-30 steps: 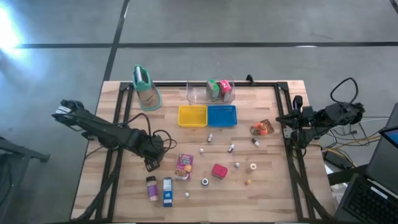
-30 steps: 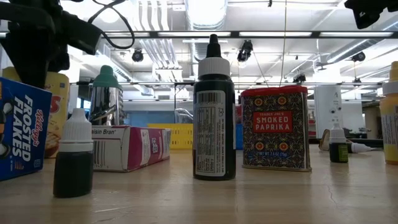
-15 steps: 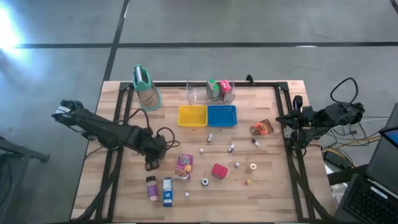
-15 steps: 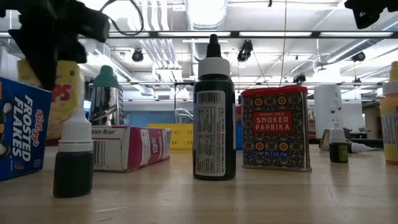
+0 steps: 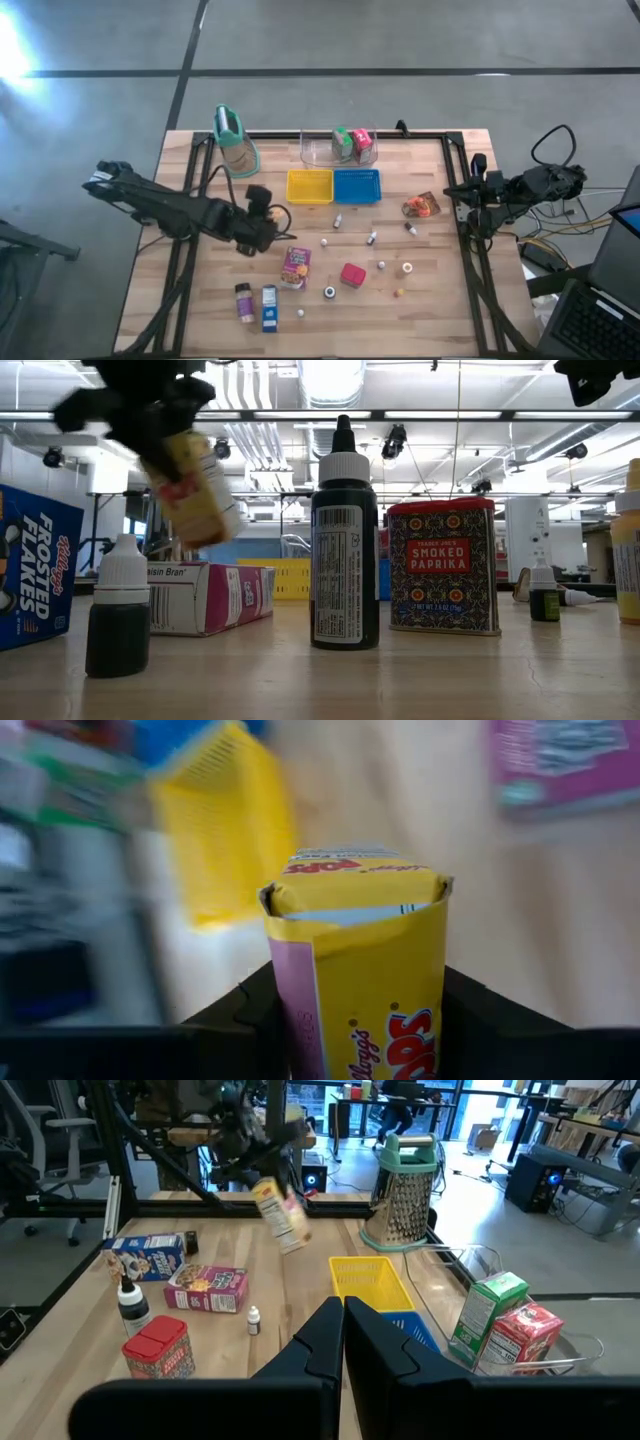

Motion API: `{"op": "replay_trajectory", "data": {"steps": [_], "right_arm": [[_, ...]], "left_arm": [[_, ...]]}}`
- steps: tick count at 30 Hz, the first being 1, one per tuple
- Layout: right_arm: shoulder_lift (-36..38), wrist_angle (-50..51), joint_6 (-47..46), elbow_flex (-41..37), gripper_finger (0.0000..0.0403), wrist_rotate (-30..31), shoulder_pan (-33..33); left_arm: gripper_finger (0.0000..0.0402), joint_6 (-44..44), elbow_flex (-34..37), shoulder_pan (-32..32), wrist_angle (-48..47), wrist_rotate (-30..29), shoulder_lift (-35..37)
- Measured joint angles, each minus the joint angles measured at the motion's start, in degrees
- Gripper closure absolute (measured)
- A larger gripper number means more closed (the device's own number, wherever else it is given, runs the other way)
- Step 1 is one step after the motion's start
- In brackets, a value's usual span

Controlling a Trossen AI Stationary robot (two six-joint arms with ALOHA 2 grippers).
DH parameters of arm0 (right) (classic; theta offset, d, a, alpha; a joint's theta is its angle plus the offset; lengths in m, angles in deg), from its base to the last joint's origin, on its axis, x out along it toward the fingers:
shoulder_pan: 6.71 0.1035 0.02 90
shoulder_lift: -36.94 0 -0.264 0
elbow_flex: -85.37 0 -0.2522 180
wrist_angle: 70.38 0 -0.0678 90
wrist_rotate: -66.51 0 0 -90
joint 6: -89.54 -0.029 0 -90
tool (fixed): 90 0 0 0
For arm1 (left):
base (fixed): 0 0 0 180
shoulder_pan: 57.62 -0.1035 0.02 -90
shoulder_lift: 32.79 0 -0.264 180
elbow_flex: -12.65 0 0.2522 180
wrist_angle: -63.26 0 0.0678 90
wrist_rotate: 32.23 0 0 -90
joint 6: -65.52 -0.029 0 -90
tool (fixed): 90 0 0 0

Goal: Pick & Place Kitchen Items
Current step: Put the yellow cereal box into the transparent bin

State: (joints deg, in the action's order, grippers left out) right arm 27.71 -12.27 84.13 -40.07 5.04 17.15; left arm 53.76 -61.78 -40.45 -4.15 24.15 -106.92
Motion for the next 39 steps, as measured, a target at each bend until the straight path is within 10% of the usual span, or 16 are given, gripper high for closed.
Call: {"op": "replay_trajectory", "data": {"steps": [5, 13, 39], "right_arm": [[0.0, 0.0, -0.01, 0.0, 0.0394, -0.01, -0.02], [0.0, 0.0, 0.0, 0.0, 0.0394, -0.01, -0.01], [0.0, 0.0, -0.05, 0.0, 0.0394, -0.01, -0.02]], "left_arm": [[0.0234, -15.52, -0.91, -2.92, 10.6, -9.56, 0.0], [0.0234, -39.12, -1.07, -15.06, 32.68, -2.15, 0.0], [0.0234, -64.82, -38.75, -41.92, 5.05, 22.16, -28.93]]}}
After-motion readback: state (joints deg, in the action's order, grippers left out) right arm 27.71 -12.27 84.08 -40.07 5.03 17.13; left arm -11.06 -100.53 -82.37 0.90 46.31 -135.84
